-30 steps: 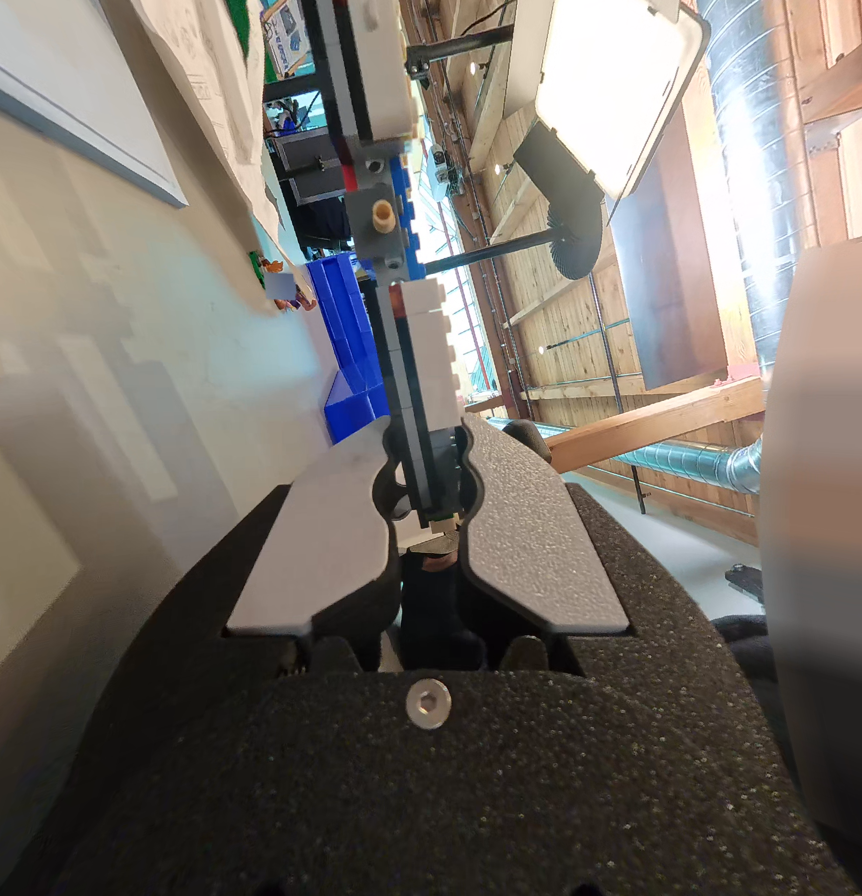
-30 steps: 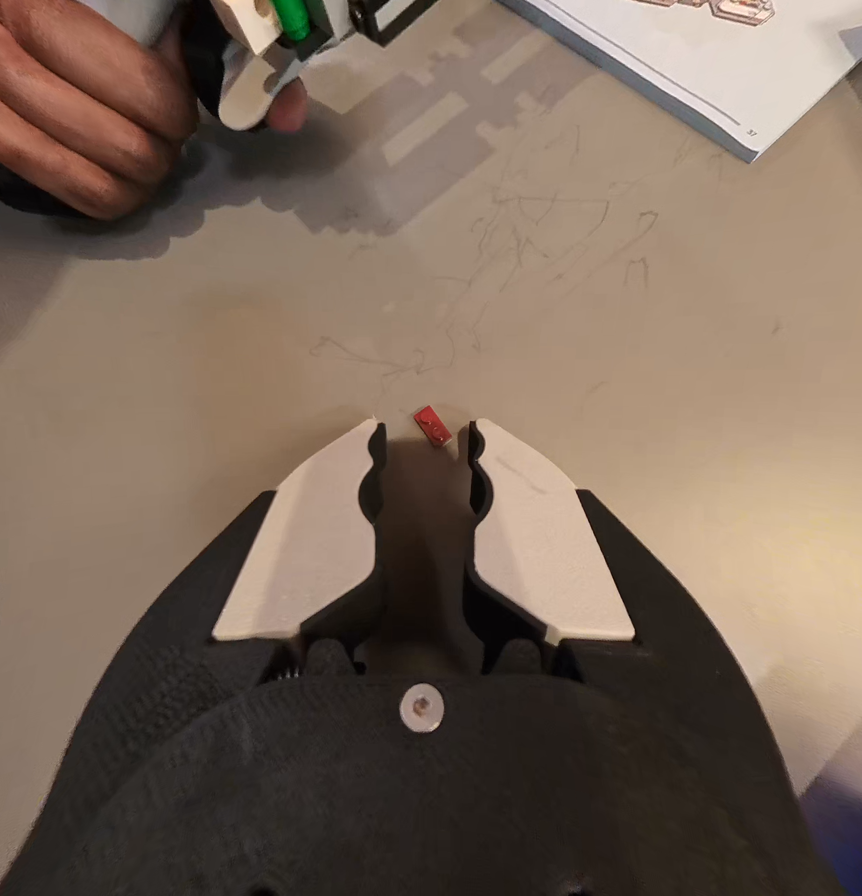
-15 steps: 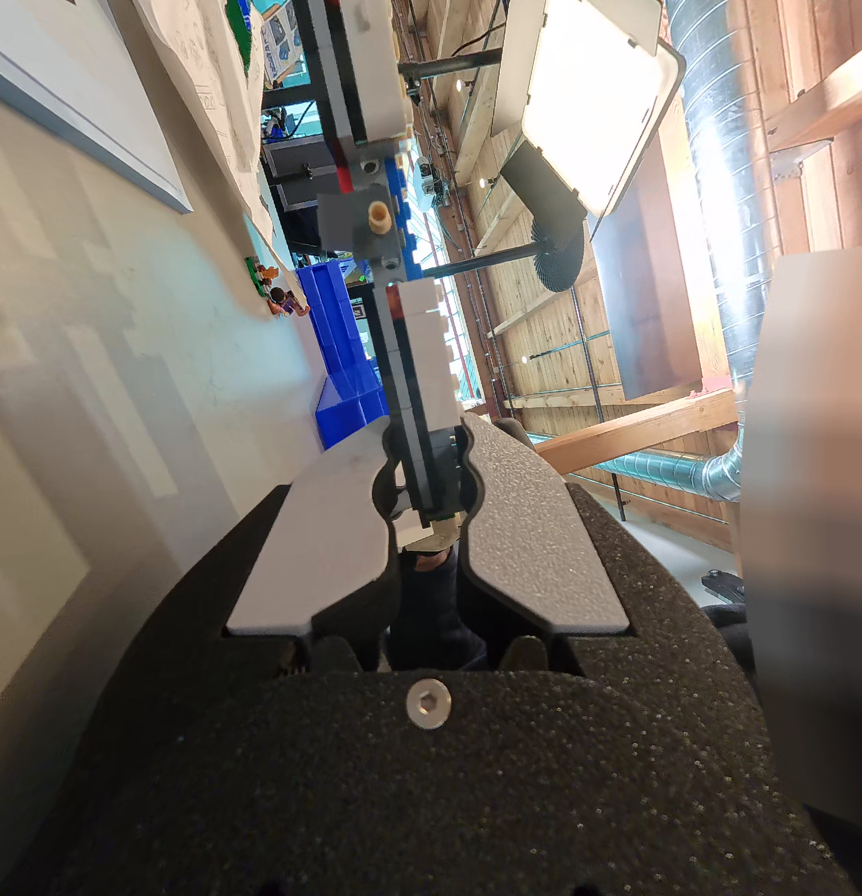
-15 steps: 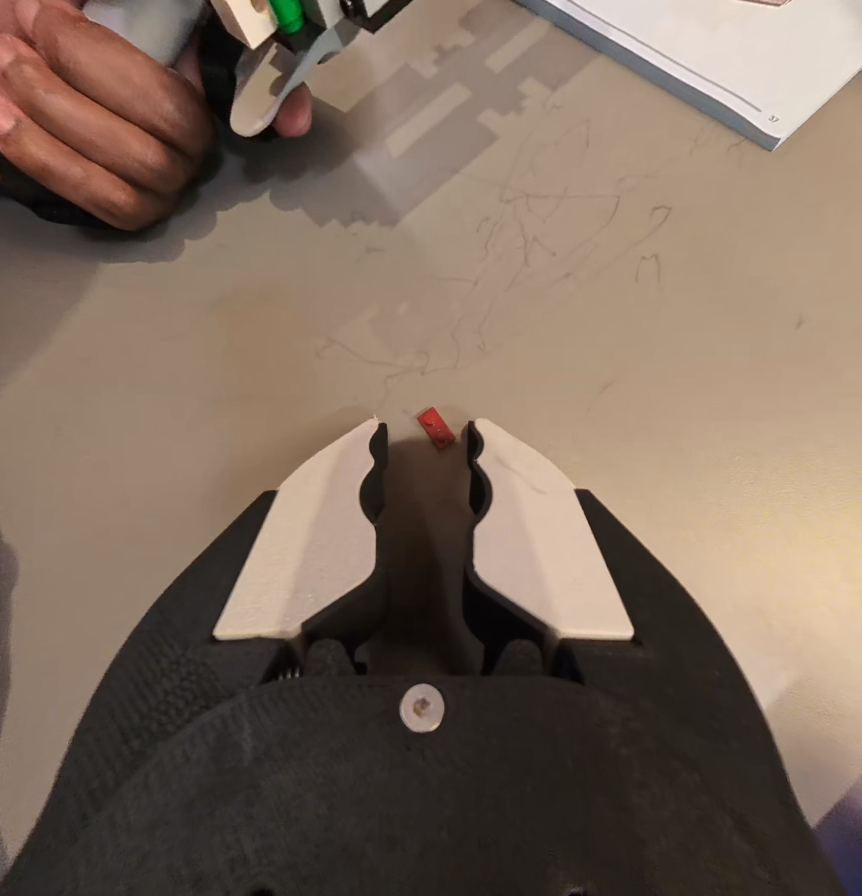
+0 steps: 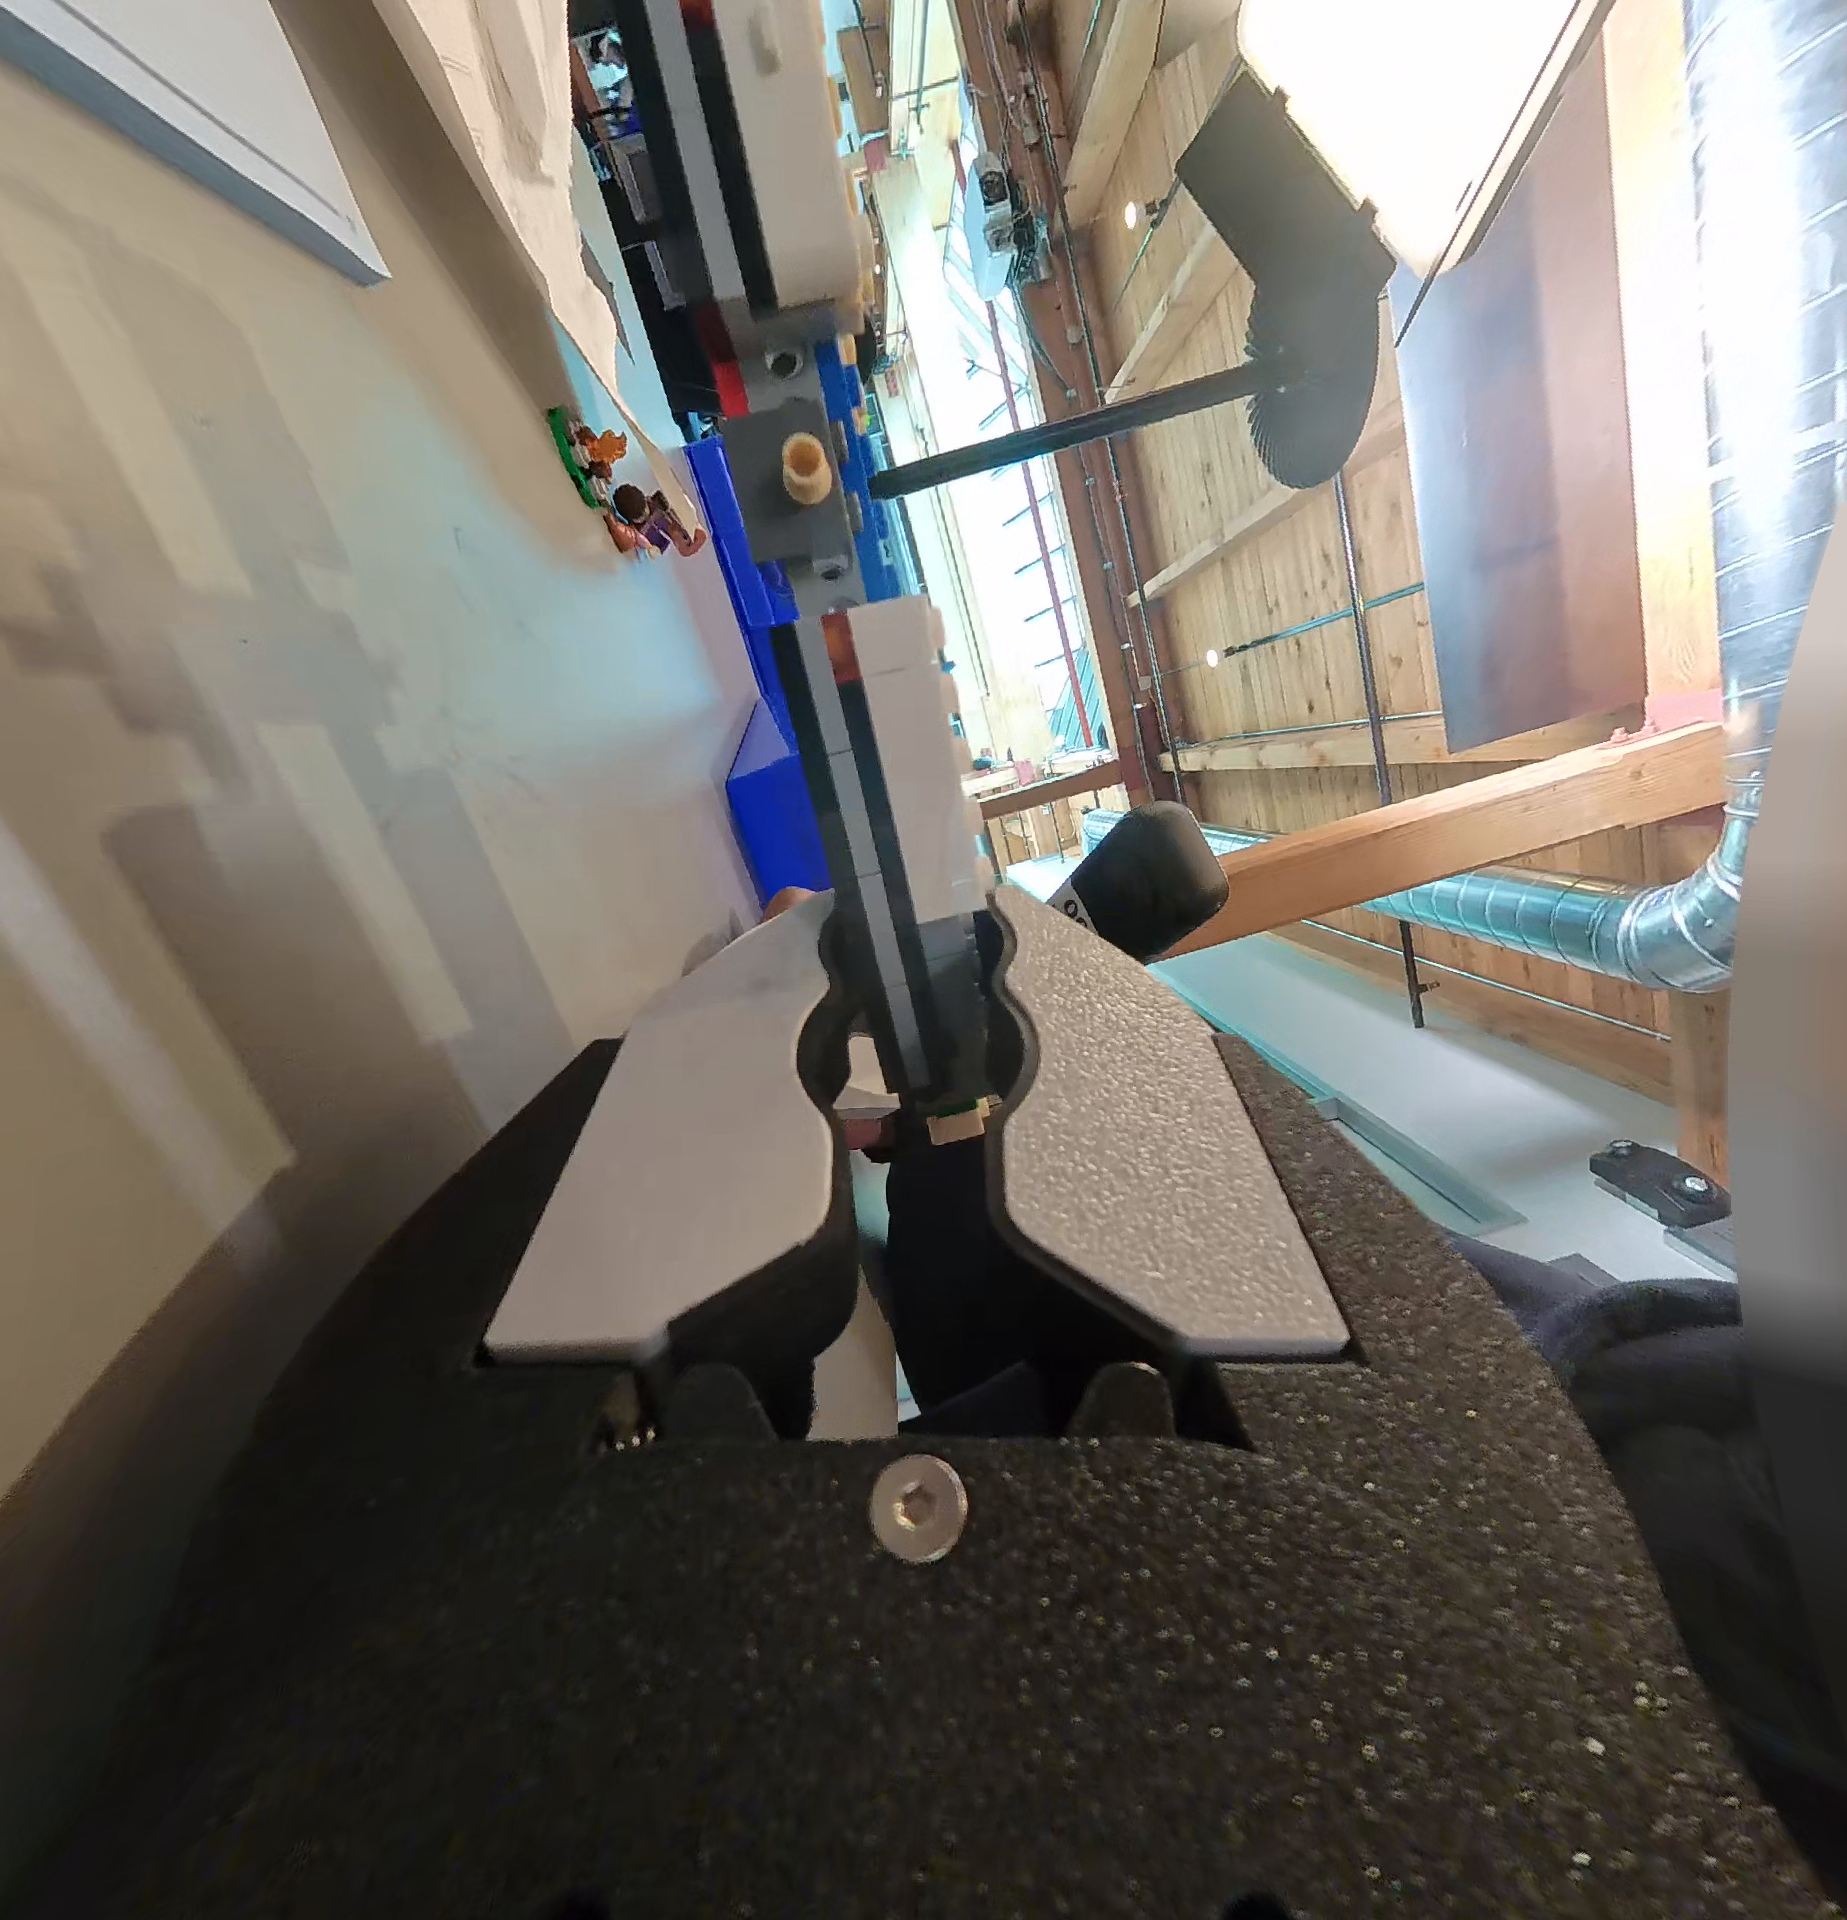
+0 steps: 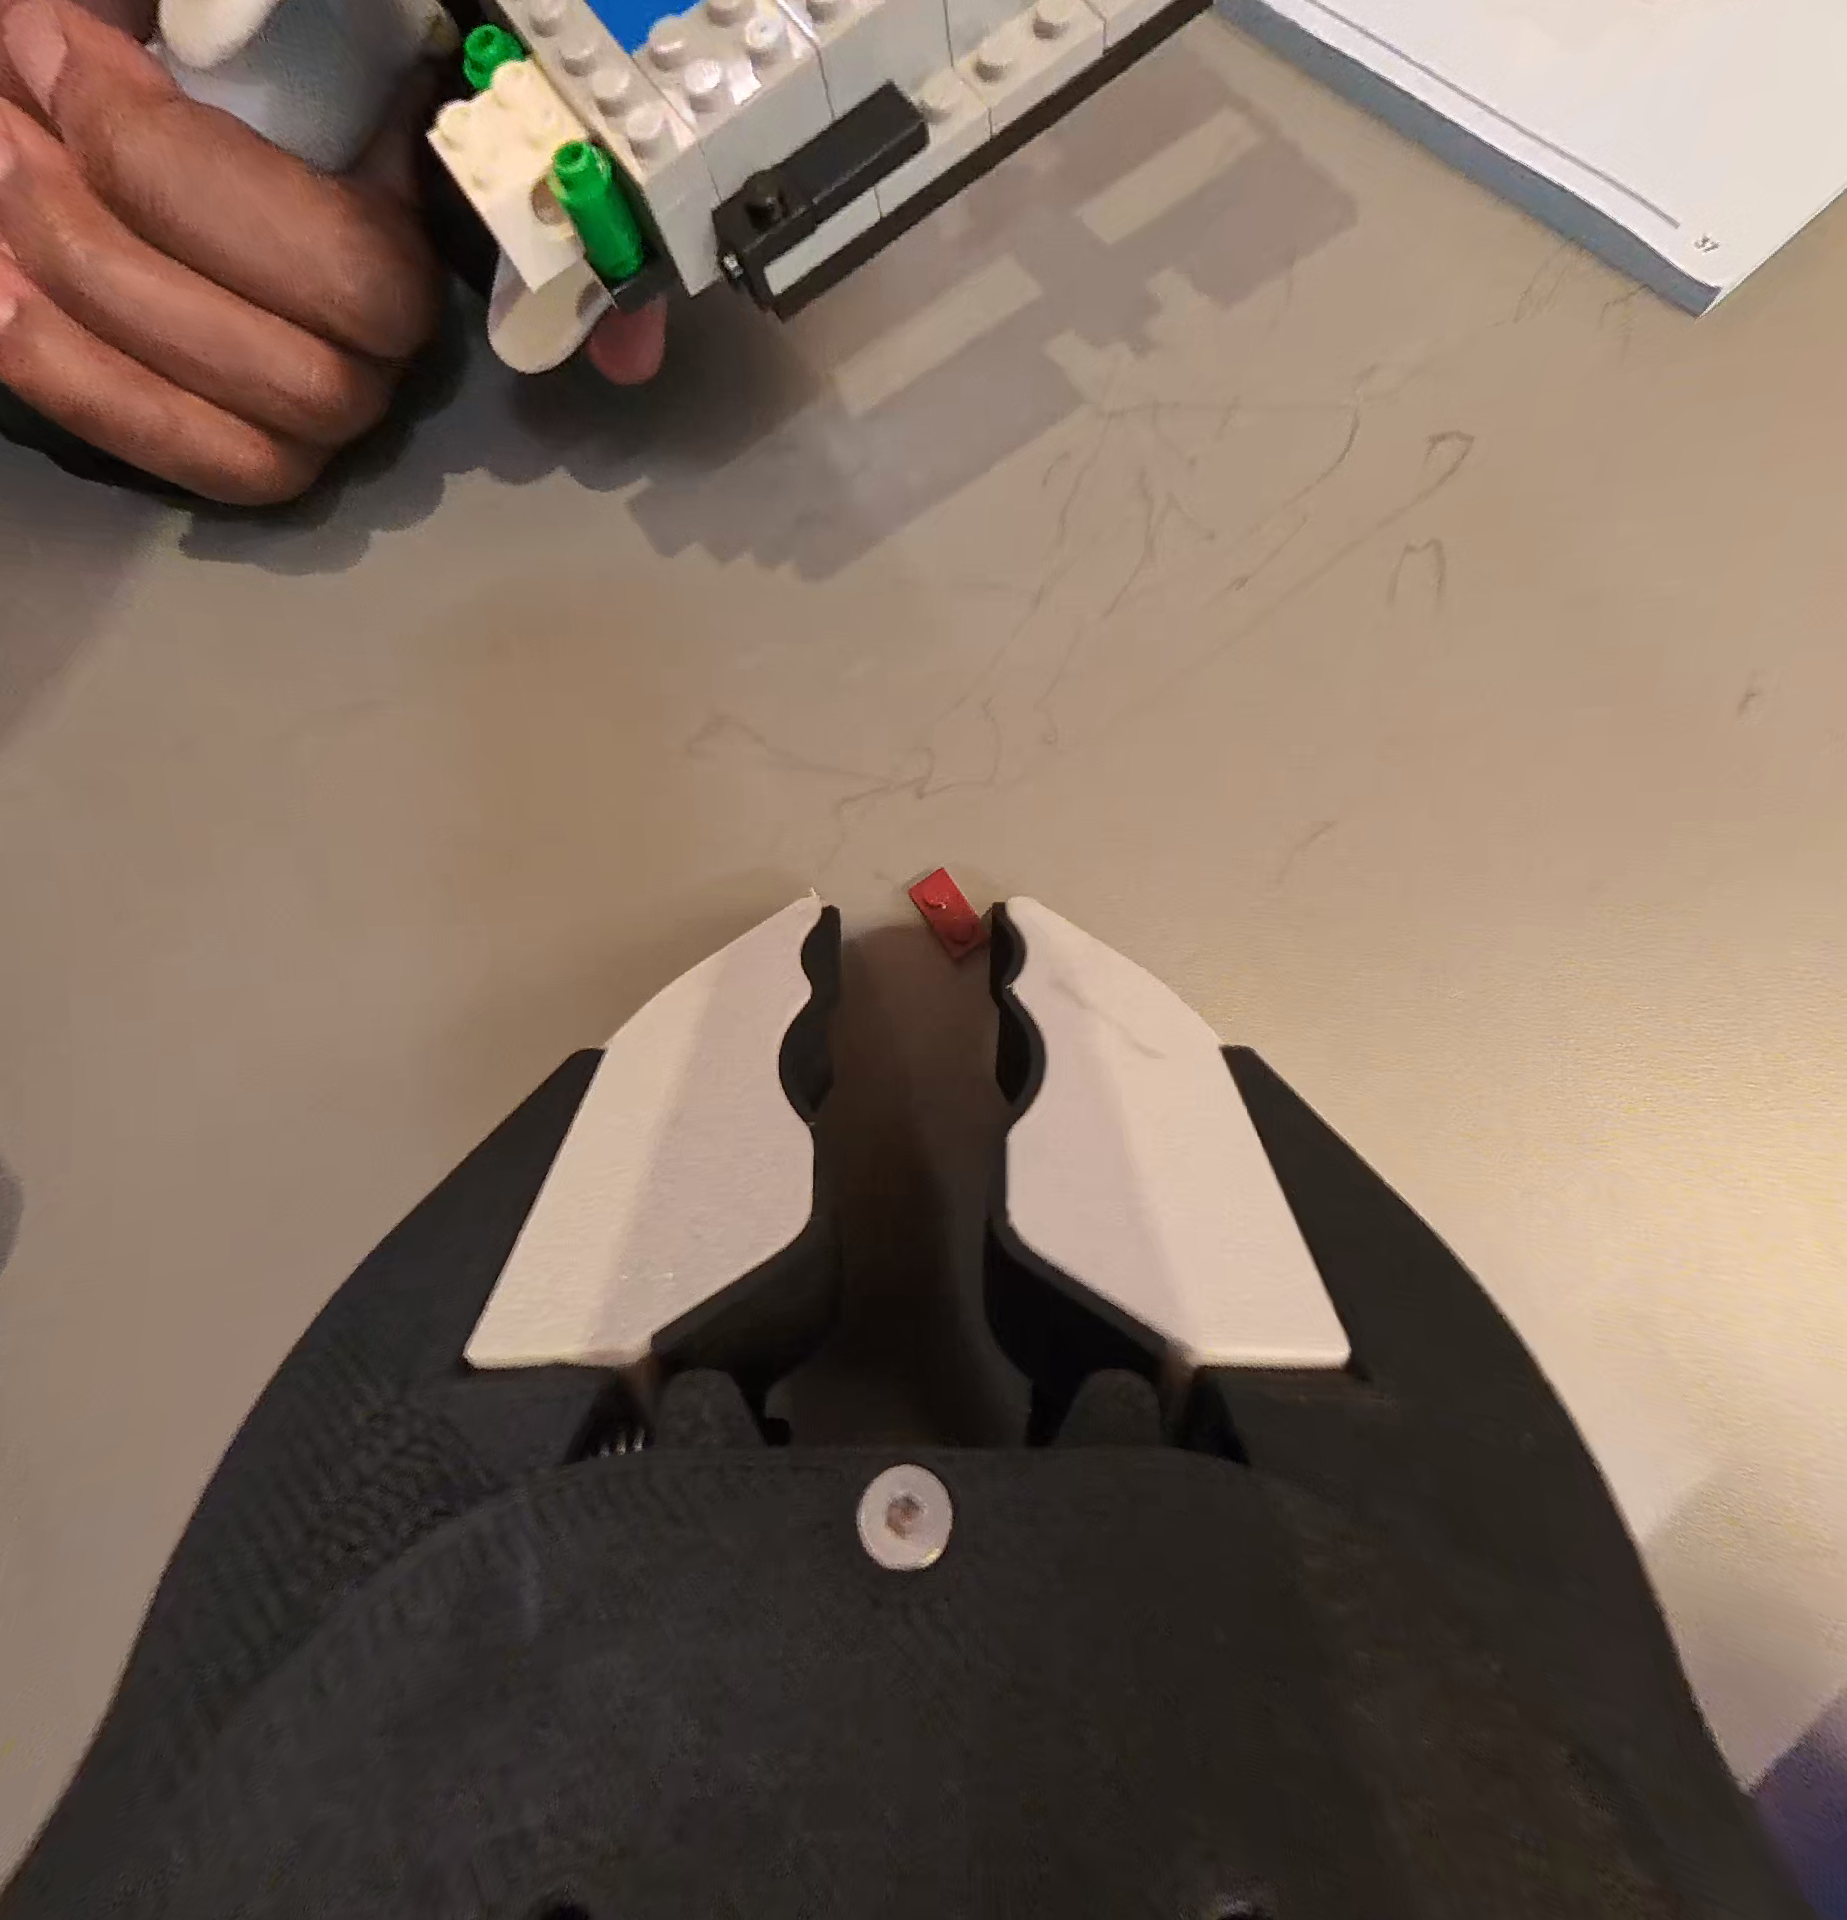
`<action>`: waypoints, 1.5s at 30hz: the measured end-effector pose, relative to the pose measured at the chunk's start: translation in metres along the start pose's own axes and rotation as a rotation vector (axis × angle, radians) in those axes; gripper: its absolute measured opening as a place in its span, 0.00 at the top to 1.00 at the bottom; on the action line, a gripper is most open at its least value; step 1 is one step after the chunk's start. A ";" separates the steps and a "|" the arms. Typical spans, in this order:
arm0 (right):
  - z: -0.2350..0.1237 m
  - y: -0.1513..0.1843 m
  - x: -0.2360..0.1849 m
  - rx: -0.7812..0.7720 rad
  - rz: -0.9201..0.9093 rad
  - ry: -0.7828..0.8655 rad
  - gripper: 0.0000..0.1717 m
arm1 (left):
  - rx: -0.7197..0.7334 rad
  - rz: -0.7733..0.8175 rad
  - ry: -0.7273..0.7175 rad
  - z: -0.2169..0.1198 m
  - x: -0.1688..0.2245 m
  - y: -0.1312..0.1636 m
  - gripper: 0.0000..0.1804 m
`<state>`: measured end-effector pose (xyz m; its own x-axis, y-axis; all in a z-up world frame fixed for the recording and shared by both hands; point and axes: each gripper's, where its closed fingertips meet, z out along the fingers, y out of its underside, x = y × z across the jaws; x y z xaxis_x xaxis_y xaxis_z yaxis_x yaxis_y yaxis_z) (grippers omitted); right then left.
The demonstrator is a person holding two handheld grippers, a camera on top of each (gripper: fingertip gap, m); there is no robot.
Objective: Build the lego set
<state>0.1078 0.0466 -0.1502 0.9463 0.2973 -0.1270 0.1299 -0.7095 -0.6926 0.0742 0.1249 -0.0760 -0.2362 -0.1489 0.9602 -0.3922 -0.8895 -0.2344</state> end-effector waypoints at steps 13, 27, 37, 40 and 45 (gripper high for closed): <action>0.000 0.000 0.000 -0.001 -0.007 0.012 0.84 | 0.014 -0.006 0.012 -0.004 0.001 -0.002 0.88; 0.000 0.000 -0.001 0.001 -0.004 -0.003 0.83 | 0.048 -0.037 0.021 -0.006 0.000 -0.008 0.88; -0.001 0.000 -0.003 0.009 0.008 -0.038 0.80 | 0.038 -0.035 0.023 -0.005 0.000 -0.007 0.88; -0.002 0.000 -0.002 0.011 0.021 -0.043 0.81 | 0.036 -0.035 0.023 -0.005 0.000 -0.007 0.88; 0.000 -0.001 -0.001 -0.004 0.003 -0.040 0.85 | 0.032 -0.037 0.024 -0.005 0.000 -0.006 0.88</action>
<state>0.1064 0.0465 -0.1497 0.9342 0.3202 -0.1571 0.1286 -0.7132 -0.6890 0.0726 0.1327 -0.0751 -0.2436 -0.1058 0.9641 -0.3724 -0.9076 -0.1937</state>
